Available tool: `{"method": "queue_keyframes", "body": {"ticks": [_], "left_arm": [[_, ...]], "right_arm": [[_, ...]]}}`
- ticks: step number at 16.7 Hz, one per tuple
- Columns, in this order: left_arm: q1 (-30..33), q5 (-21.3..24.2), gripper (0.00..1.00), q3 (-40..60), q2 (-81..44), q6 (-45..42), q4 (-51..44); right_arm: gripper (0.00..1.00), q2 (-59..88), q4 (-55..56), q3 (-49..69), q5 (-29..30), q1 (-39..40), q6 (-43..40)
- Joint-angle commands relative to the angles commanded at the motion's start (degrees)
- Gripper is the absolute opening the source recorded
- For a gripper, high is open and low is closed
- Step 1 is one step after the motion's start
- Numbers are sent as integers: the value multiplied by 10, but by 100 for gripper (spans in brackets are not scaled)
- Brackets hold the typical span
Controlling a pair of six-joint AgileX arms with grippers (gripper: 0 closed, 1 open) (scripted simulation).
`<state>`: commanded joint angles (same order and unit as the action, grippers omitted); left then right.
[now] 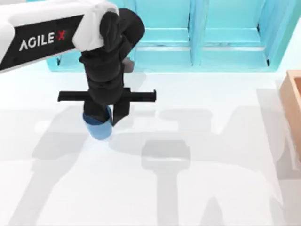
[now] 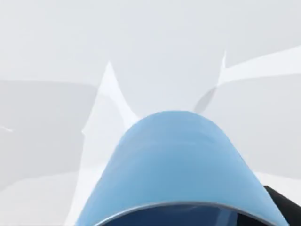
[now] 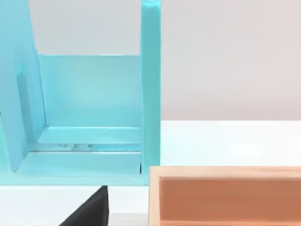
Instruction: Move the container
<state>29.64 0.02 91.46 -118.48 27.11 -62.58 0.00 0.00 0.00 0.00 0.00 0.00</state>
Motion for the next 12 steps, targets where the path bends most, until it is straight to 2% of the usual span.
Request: {"method": "queue_keyframes", "body": {"ticks": [4,9,12], "left_arm": [[-84,-1,0,-55,58,-53,-3],[-211,-2,0,-140,148,-191,-9],[-239,-3,0,-173,180,-227,-13]], "right_arm": [[100,0,0,0,0,0,0],[100,0,0,0,0,0,0],[100,0,0,0,0,0,0]]}}
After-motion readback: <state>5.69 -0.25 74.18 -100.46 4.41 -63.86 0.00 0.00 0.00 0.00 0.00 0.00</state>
